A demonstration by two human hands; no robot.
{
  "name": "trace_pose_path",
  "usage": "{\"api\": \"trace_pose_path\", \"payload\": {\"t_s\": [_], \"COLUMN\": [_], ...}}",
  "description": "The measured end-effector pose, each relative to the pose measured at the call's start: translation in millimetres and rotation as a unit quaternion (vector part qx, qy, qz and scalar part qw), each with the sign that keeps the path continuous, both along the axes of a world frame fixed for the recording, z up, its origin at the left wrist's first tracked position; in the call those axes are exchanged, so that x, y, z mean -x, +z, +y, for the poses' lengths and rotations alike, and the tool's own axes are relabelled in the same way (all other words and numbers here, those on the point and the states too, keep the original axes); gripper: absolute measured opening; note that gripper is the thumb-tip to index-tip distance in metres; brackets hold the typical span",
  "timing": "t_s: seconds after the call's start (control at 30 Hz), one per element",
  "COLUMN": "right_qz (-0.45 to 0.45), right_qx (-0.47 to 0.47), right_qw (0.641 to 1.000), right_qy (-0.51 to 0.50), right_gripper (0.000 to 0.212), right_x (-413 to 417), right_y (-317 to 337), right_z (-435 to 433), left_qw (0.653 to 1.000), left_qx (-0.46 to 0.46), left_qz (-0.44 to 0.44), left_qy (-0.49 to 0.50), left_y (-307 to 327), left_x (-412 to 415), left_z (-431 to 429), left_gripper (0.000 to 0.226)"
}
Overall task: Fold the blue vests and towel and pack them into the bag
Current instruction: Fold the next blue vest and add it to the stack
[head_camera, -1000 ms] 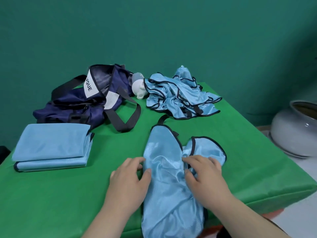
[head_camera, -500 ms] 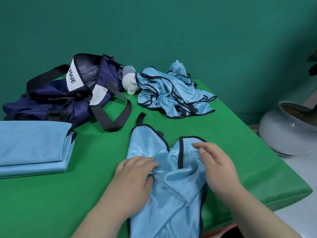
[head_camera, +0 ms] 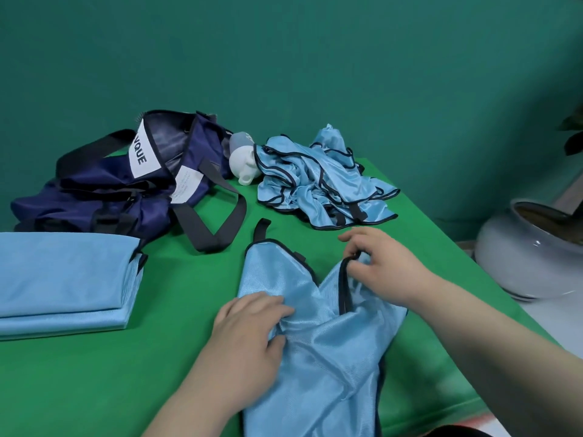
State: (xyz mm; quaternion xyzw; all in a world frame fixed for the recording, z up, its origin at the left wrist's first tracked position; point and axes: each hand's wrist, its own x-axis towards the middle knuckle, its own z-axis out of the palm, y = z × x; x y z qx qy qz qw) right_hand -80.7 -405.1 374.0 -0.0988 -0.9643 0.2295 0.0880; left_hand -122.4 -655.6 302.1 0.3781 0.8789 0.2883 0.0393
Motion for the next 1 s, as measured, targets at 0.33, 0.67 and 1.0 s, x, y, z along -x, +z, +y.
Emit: {"api": "trace_pose_path", "payload": {"t_s": [0.33, 0.67, 1.0], "right_qz": [0.107, 0.155, 0.181], "right_qx": [0.024, -0.013, -0.075], "right_qw": [0.994, 0.985, 0.977], "right_qy": [0.005, 0.081, 0.086], "right_gripper": [0.015, 0.016, 0.012], "right_x": [-39, -110, -167], "right_y": [113, 193, 242], "right_z": [-49, -79, -76], "left_qw": [0.98, 0.978, 0.99], "left_qx": [-0.195, -0.198, -0.131], "left_qz": [0.028, 0.065, 0.029], "left_qy": [-0.015, 0.02, 0.038], "left_y": [67, 181, 241], "left_x": [-43, -71, -114], "left_z": [8, 8, -26], "left_gripper": [0.061, 0.034, 0.013]}}
